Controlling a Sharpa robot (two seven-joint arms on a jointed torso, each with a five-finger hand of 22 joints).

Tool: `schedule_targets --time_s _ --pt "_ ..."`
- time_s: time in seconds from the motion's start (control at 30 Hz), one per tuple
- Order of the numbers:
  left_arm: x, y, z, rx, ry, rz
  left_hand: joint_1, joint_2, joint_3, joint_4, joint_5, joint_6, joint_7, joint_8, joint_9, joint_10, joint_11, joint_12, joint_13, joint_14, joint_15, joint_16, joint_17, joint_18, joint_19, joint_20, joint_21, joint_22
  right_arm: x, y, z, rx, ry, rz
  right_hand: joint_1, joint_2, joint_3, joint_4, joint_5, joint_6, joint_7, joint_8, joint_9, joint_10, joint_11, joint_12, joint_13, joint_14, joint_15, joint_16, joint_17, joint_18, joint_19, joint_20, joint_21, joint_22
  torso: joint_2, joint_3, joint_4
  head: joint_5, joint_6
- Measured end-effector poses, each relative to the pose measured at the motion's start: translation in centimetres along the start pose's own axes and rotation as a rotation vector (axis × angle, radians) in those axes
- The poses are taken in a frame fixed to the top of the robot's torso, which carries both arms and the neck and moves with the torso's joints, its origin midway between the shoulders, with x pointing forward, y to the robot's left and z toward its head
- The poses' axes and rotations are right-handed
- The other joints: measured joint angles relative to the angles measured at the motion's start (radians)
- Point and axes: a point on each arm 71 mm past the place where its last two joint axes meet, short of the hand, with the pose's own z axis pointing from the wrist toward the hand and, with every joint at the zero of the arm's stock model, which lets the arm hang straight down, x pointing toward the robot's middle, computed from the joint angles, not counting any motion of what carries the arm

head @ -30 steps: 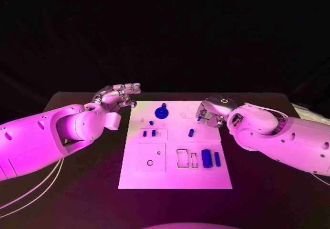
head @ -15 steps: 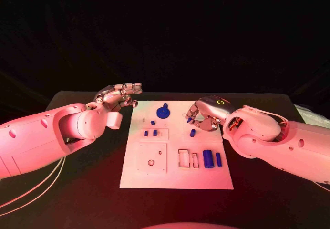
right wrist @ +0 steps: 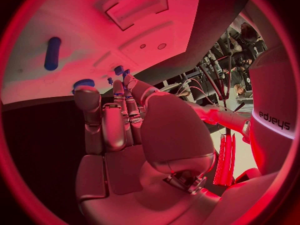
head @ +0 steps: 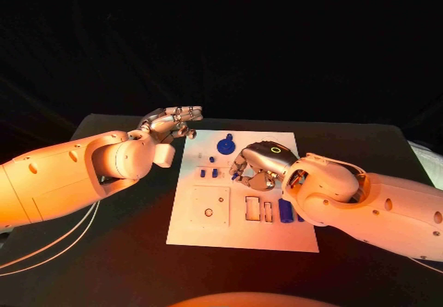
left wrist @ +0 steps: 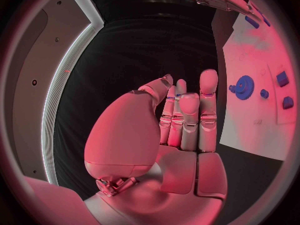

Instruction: Assemble the parts on the task board

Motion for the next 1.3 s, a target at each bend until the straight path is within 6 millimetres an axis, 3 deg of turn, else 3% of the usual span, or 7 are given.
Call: schedule_targets --time_s 0.57,1.3 --pt "0.6 0.1 0.1 -0.006 0.020 -0.005 0.000 0.000 0.000 0.000 0.000 0.000 0.000 0.000 0.000 0.000 0.000 0.000 0.000 0.000 0.000 0.000 0.000 0.000 0.000 0.000 0.000 0.000 4.0 2.0 1.5 -0.042 0.111 0.032 -0.004 -0.004 0.005 0.000 0.000 -0.001 0.002 0.001 -0.001 0.001 0.001 -0.004 0.000 0.000 0.000 0.000 0.001 0.000 0.000 0.000 0.000 -0.003 0.001 0.0012 0.0001 0.013 -0.013" --pt "0.7 0.2 0.1 -0.011 0.026 -0.005 0.000 0.000 -0.003 0.003 0.000 0.000 0.000 0.000 0.000 -0.004 0.004 0.000 0.001 -0.003 0.003 -0.004 -0.003 0.000 0.000 0.000 0.000 -0.002 4.9 2.2 2.1 -0.046 0.153 0.014 -0.004 -0.004 0.008 0.002 -0.001 -0.004 0.003 -0.002 0.000 0.001 0.001 -0.008 0.000 0.000 0.000 0.004 0.002 0.000 0.000 0.000 0.000 -0.002 0.001 0.0012 -0.0006 0.023 -0.022"
